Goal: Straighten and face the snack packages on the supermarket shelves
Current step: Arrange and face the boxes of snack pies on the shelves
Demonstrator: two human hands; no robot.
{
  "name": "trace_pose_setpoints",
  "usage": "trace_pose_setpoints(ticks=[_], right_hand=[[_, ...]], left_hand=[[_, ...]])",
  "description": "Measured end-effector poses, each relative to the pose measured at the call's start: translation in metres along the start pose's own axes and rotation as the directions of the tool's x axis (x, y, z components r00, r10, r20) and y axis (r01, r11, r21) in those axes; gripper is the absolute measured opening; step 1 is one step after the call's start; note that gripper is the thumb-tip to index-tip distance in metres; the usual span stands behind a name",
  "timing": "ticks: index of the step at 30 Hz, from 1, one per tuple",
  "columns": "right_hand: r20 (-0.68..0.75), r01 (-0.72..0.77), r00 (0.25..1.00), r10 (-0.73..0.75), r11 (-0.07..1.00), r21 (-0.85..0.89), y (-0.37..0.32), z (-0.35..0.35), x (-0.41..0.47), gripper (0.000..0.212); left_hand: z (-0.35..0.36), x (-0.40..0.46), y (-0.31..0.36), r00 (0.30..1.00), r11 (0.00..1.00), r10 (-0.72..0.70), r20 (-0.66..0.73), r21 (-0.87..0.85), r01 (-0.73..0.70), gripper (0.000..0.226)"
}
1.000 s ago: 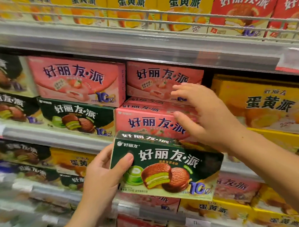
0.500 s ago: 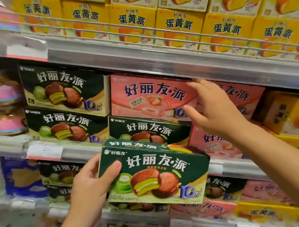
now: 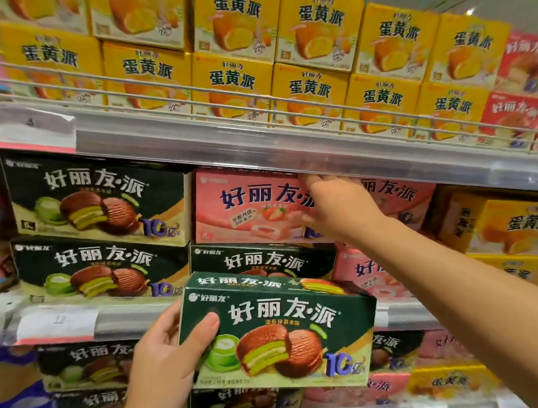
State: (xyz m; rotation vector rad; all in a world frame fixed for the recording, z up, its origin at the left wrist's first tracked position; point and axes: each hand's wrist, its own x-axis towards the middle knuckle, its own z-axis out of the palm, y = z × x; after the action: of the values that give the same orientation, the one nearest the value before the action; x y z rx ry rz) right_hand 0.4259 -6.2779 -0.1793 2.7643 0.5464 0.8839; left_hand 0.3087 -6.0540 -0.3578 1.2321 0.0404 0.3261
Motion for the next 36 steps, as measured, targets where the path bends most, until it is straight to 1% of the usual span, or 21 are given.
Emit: trace_pose_setpoints(ticks=[1, 2, 6, 8, 10, 14, 17, 20, 23, 27, 29, 31, 36], right_hand=[[-0.025, 0.004, 1.0, -0.004, 1.0, 0.014, 0.001, 0.0, 0.002, 0.054], [-0.034, 0.006, 0.999, -0.005, 0.999, 0.035, 0.003, -0.001, 0.003, 0.049], [0.012, 0.042, 0.999, -0.043, 0.997, 0.06, 0.008, 0.004, 0.005, 0.051], [0.045, 0.046, 0.998, -0.049, 0.996, 0.073, 0.01, 0.004, 0.007, 0.058], [0.038, 0.039, 0.998, -0.042, 0.996, 0.075, 0.009, 0.004, 0.009, 0.056], [-0.057, 0.018, 0.998, -0.012, 0.994, 0.11, 0.004, 0.004, 0.004, 0.055], [-0.172, 0.032, 0.985, -0.02, 0.997, 0.064, 0.003, 0.006, -0.009, 0.066], [-0.225, 0.031, 0.974, -0.017, 0.998, 0.057, 0.012, 0.004, -0.025, 0.072], [-0.208, 0.014, 0.978, -0.006, 0.999, 0.04, 0.032, 0.002, -0.043, 0.075], [-0.176, -0.01, 0.984, 0.014, 1.0, 0.025, 0.067, -0.001, -0.065, 0.076], [-0.169, -0.022, 0.985, 0.026, 0.999, 0.023, 0.089, 0.0, -0.076, 0.075], [-0.161, -0.037, 0.986, 0.04, 0.999, 0.021, 0.112, 0.001, -0.083, 0.075], [-0.086, -0.057, 0.995, 0.056, 0.998, -0.011, 0.169, 0.008, -0.091, 0.08]], left_hand=[[0.001, 0.001, 0.0, 1.0, 1.0, -0.006, -0.001, 0.0, 0.006, 0.053], [0.001, 0.002, 0.001, 1.0, 1.0, -0.008, -0.002, 0.003, 0.008, 0.051], [0.005, 0.005, 0.0, 1.0, 1.0, -0.018, -0.007, 0.018, 0.018, 0.05], [0.006, 0.005, -0.002, 1.0, 1.0, -0.027, -0.008, 0.006, 0.027, 0.05], [0.007, 0.006, -0.003, 1.0, 1.0, -0.027, -0.006, 0.012, 0.027, 0.051], [0.005, 0.006, -0.01, 1.0, 1.0, -0.024, 0.001, 0.012, 0.024, 0.054], [0.005, 0.007, -0.016, 0.999, 0.999, -0.036, 0.033, 0.005, 0.036, 0.053], [0.009, 0.006, -0.022, 0.997, 0.999, -0.045, 0.065, 0.004, 0.045, 0.055], [0.021, 0.001, -0.026, 0.994, 0.998, -0.06, 0.092, 0.01, 0.059, 0.053], [0.043, -0.004, -0.032, 0.991, 0.997, -0.071, 0.111, 0.013, 0.07, 0.057], [0.057, -0.006, -0.037, 0.992, 0.998, -0.063, 0.108, 0.015, 0.062, 0.053], [0.071, -0.008, -0.042, 0.995, 0.999, -0.041, 0.095, 0.017, 0.04, 0.049], [0.114, -0.015, -0.055, 1.0, 1.0, 0.013, 0.019, 0.009, -0.013, 0.061]])
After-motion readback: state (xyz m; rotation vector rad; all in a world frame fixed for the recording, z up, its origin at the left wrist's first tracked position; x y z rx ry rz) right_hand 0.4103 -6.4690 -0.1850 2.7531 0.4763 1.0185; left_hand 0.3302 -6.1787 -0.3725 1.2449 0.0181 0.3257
